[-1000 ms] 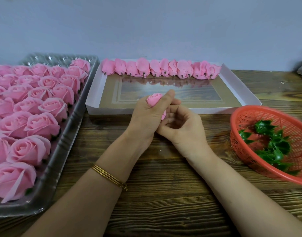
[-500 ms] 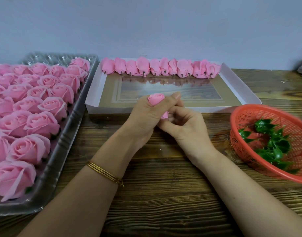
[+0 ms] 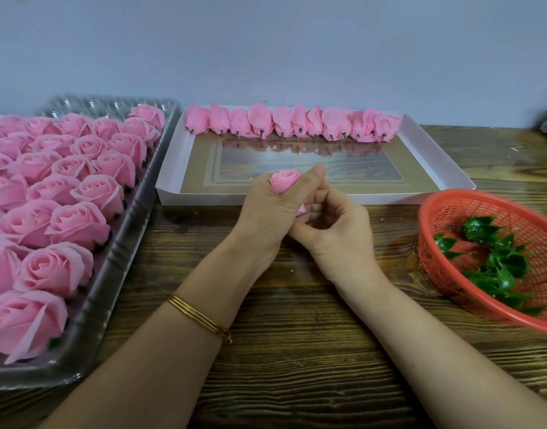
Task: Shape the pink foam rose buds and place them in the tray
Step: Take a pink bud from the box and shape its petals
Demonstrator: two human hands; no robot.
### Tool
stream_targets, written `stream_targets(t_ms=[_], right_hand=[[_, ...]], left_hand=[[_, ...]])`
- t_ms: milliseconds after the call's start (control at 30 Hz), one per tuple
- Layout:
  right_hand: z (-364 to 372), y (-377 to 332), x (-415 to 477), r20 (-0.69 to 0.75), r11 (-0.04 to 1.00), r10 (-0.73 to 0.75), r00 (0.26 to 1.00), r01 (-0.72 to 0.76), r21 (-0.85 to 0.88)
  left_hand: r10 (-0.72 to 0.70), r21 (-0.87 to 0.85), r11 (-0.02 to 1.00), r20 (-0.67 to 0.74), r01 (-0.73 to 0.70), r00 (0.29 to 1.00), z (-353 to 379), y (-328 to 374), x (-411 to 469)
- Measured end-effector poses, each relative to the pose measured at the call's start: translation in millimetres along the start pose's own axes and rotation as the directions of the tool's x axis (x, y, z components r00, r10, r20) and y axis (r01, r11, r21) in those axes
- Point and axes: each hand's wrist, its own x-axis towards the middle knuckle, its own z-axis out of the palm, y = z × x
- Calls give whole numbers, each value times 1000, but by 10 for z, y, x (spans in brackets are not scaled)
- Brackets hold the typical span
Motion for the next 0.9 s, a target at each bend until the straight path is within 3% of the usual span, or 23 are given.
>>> stream_targets(t_ms=[233,433,567,733,900], right_hand=[[-39,-7,-6,38,1000,-23,999,22,15],[-85,-49,13,159,991,61,985,-78,105],[-89,-46,22,176,978,108,979,-136,155],[-49,-34,14,92,997,40,995,-46,57],[-34,-17,-4,49,999,-14,999,13,30]], left_hand=[[15,47,999,101,-20,995,-40,22,-2],[-5,98,995,200,-15,980,-119,64,13],[-13,76,997,157,1,988,-102,54,18],[-23,17,1000,51,22,998,-62,19,21],[-9,26,1000,77,7,997,-51,15,10]])
